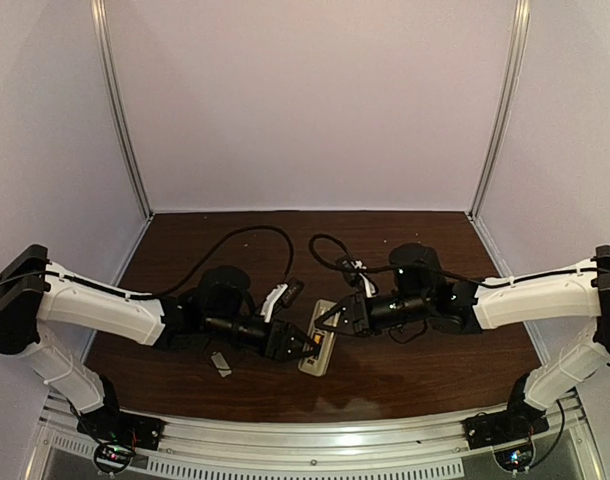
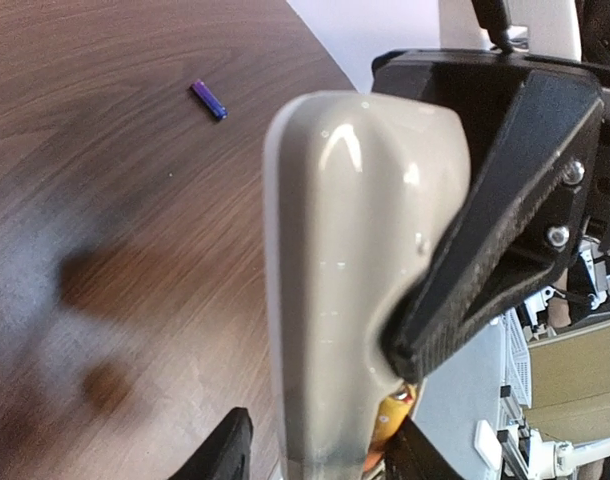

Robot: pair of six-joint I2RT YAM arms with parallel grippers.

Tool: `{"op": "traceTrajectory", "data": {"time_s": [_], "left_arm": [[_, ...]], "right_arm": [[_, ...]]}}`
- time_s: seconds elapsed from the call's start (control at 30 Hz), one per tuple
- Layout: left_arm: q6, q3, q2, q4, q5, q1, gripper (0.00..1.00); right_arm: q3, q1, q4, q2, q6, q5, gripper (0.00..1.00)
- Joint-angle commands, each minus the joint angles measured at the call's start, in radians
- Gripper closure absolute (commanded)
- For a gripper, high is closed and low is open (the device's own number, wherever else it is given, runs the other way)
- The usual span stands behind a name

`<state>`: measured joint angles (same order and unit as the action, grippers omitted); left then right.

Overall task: Load the batteries into the remote control
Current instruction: Press the battery in the battery compartment.

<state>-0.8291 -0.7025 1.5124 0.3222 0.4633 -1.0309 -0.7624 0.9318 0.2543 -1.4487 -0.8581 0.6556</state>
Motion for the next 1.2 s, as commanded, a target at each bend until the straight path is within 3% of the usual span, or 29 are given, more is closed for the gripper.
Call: {"op": "traceTrajectory", "data": {"time_s": [0.0,0.33,0.5,0.77,1.17], "left_arm": [[-0.046,0.012,0.042,0.049,-0.026,0.031,0.57],[-0.169,0.066,0.091,0.016,-0.057,0.065,0.74],[-0.167,0.068,0.079,0.023,-0.082,0.066,0.77],[-0.009,-0.008,0.027,-0.072,-0.135,0.059,0.52],[0.095,-0.060,0.003,-0.099,-0.164,0.034,0.31]], "right_arm": [[-0.029,0.022,0.026,0.061,0.025,0.027,1.00],[-0.023,0.022,0.014,0.116,0.050,-0.016,1.00],[-0.021,0.022,-0.007,0.110,0.050,-0.028,1.00],[-0.024,0.020,-0.059,0.091,0.049,-0.071,1.00],[-0.011,-0.010,-0.082,0.086,0.032,-0.085,1.00]]}}
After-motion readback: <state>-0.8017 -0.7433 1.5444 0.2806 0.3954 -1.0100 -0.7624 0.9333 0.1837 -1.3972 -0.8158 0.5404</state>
